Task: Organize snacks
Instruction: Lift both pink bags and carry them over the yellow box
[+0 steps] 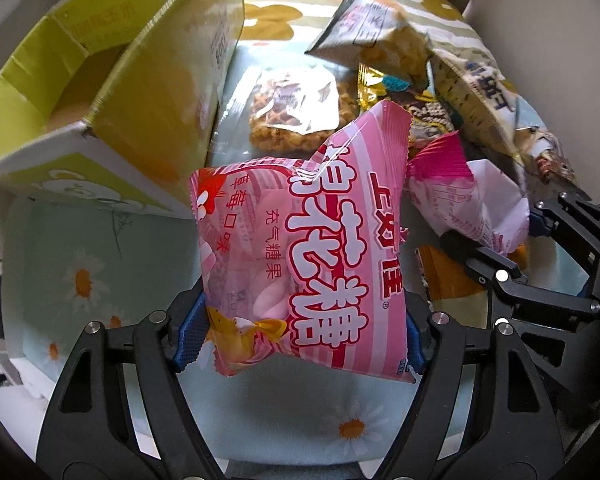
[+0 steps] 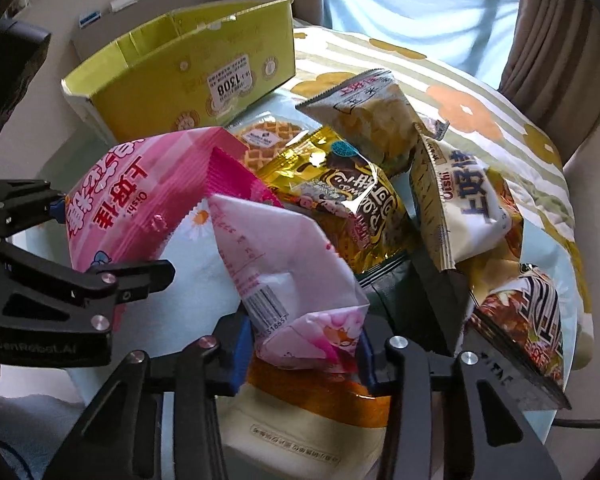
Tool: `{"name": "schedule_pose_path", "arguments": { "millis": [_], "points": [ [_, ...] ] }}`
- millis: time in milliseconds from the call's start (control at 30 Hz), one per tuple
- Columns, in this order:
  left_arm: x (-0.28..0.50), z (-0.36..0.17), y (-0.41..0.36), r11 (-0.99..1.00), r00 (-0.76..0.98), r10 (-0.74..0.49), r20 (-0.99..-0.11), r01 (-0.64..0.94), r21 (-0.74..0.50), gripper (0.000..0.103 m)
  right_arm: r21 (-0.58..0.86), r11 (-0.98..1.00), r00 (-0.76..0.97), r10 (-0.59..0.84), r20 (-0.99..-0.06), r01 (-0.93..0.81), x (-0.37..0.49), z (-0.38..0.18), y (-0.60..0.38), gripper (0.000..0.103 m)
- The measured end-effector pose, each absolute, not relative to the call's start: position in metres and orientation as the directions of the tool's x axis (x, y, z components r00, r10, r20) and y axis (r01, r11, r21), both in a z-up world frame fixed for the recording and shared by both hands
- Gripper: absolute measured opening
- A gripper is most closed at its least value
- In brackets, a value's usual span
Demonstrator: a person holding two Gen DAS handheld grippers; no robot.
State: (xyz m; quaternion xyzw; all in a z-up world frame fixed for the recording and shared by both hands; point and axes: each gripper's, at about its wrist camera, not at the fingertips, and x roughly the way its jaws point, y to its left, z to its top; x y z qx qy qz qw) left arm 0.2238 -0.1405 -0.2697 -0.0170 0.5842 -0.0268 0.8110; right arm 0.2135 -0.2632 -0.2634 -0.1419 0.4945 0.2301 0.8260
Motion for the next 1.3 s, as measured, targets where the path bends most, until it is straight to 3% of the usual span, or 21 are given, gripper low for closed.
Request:
{"name": "schedule_pose_path", "arguments": {
  "millis": [733,967,1300],
  "points": [
    [0.198,-0.144,-0.105,0.993,0.552,-0.117,-0.826,0.073,-0.092,0.074,0.078,0.882,0.517,0.342,-0.785,-0.465,0.197,-0.165,-0.254,0.037],
    [0.222,-0.108,-0.055,0.991,0.626,-0.132,-0.769,0.084,-0.102,0.074,0.039,0.908,0.594,0.304,-0.745,-0.417,0.212,-0.125,-0.226,0.037],
    [0.266,-0.091,0.062,0.992,0.642,-0.123,-0.757,0.077,-0.096,0.074,0.033,0.928,0.658,0.287,-0.696,-0.371,0.252,-0.098,-0.142,0.037]
  ]
}}
